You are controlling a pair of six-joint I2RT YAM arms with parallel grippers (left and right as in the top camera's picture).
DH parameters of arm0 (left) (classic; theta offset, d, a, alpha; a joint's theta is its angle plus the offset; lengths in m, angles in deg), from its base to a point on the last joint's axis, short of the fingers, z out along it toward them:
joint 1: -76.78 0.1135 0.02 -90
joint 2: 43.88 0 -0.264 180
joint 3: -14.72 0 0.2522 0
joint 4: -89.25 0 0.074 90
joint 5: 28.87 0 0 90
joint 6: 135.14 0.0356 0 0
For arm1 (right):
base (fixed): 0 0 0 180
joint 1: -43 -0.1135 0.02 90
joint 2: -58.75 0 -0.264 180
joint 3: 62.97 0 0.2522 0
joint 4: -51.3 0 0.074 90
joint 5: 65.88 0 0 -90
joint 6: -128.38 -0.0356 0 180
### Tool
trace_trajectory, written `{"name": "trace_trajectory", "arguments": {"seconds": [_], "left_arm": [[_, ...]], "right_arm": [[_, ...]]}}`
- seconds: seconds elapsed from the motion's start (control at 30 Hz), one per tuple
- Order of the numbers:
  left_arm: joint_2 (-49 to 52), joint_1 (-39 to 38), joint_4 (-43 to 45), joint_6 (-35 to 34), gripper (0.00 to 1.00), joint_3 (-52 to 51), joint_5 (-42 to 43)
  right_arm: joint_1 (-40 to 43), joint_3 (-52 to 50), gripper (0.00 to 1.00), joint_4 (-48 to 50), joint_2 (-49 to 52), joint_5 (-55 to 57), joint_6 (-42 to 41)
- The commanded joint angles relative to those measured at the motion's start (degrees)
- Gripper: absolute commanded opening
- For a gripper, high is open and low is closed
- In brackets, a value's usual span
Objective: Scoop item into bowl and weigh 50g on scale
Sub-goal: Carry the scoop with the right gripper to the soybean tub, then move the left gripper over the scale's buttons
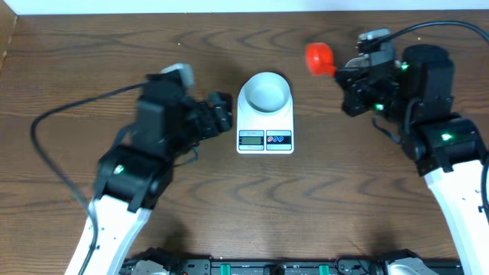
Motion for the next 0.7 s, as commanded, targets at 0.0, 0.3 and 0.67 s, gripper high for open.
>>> {"name": "trace_trajectory", "arguments": {"seconds": [0.0, 0.3, 0.67], "left_arm": [[4.94, -6.25, -3.04, 7.58, 0.86, 5.51, -13.07], [18.32, -16.83, -8.52, 13.46, 0.87, 9.31, -22.56], [29.51, -18.82, -9.29, 10.16, 0.08, 9.25, -21.55]], "right_arm": [[3.17, 1.33, 0.01, -0.22, -0.17, 0.31, 3.02], [8.04, 1.33, 0.01, -1.29, -0.15, 0.59, 8.2], [11.5, 1.33, 0.01, -1.75, -0.15, 2.93, 9.53]]}}
